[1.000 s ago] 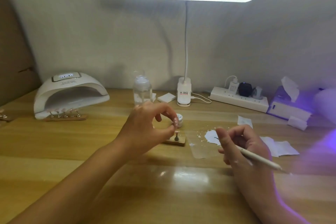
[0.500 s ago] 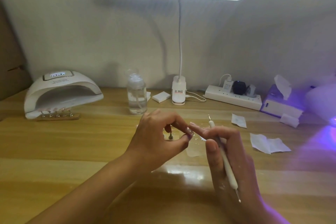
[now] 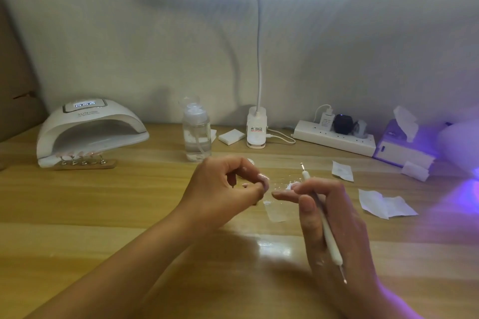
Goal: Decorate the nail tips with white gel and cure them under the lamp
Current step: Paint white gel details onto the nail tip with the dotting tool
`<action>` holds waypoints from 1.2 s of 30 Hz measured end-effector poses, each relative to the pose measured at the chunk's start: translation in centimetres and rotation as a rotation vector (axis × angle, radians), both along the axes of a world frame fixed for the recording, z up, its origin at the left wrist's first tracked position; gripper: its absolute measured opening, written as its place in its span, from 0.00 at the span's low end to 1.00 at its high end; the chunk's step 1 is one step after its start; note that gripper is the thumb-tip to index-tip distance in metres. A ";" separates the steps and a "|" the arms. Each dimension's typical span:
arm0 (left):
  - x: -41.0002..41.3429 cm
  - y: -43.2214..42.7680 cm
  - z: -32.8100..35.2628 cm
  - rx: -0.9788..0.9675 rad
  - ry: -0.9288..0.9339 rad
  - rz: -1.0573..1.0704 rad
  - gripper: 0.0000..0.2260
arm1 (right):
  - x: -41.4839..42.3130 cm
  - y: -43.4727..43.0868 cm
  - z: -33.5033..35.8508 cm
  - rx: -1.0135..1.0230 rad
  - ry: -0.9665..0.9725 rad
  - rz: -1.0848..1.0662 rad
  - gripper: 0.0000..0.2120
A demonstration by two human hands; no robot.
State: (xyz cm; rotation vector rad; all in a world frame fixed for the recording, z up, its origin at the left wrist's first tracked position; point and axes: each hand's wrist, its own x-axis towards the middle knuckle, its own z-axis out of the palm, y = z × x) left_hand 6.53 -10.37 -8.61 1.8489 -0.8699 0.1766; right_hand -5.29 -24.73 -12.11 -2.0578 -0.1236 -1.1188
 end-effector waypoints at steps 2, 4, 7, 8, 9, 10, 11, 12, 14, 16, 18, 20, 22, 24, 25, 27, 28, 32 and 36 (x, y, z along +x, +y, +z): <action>0.3 0.3 0.3 0.026 -0.015 0.018 0.11 | 0.0 -0.2 0.0 0.010 -0.004 -0.028 0.06; 0.6 0.7 0.7 0.094 -0.066 0.039 0.09 | 0.1 -0.4 0.1 0.018 0.004 -0.055 0.07; 1.5 1.5 1.2 0.159 -0.109 0.064 0.05 | 0.1 -0.2 0.2 0.036 0.013 -0.051 0.07; 2.0 1.9 1.3 0.175 -0.099 0.081 0.03 | 0.1 -0.2 0.2 0.039 0.017 -0.049 0.06; 2.6 2.3 1.5 0.200 -0.080 0.104 0.02 | 0.1 -0.2 0.2 0.042 0.023 -0.049 0.06; 3.2 2.9 1.7 0.233 -0.051 0.125 0.03 | 0.2 -0.3 0.2 0.048 0.031 -0.051 0.07; 3.8 3.3 1.7 0.268 -0.015 0.137 0.03 | 0.3 -0.4 0.2 0.056 0.041 -0.055 0.08; 4.3 3.7 1.5 0.301 0.017 0.141 0.04 | 0.4 -0.5 0.3 0.063 0.051 -0.059 0.09; 4.9 4.1 1.0 0.353 0.050 0.140 0.04 | 0.7 -0.8 0.3 0.092 0.077 -0.066 0.08; 5.2 4.0 0.3 0.410 0.025 0.162 0.03 | 0.9 -1.1 0.2 0.128 0.100 -0.070 0.08; 5.2 3.8 -0.5 0.489 -0.044 0.207 0.03 | 1.1 -1.3 0.0 0.138 0.105 -0.070 0.08; 5.2 3.7 -1.1 0.540 -0.071 0.227 0.03 | 1.1 -1.3 0.0 0.138 0.101 -0.064 0.08; 5.2 3.6 -1.3 0.569 -0.078 0.233 0.05 | 1.1 -1.3 0.0 0.139 0.088 -0.049 0.08; 5.2 3.6 -1.5 0.595 -0.112 0.241 0.05 | 1.1 -1.3 0.1 0.140 0.082 -0.039 0.09; 5.3 3.6 -1.6 0.608 -0.143 0.246 0.04 | 1.1 -1.3 0.1 0.139 0.082 -0.037 0.09; 5.3 3.6 -1.7 0.640 -0.212 0.251 0.04 | 1.1 -1.3 0.1 0.142 0.086 -0.035 0.08; 5.3 3.6 -1.7 0.654 -0.242 0.250 0.06 | 1.1 -1.4 0.1 0.146 0.089 -0.035 0.08; 5.0 3.4 -1.7 0.639 -0.342 0.211 0.13 | 1.1 -1.4 0.1 0.163 0.086 -0.028 0.07; 4.2 2.7 -1.9 0.618 -0.425 0.240 0.10 | 1.1 -1.4 0.1 0.167 0.086 -0.021 0.08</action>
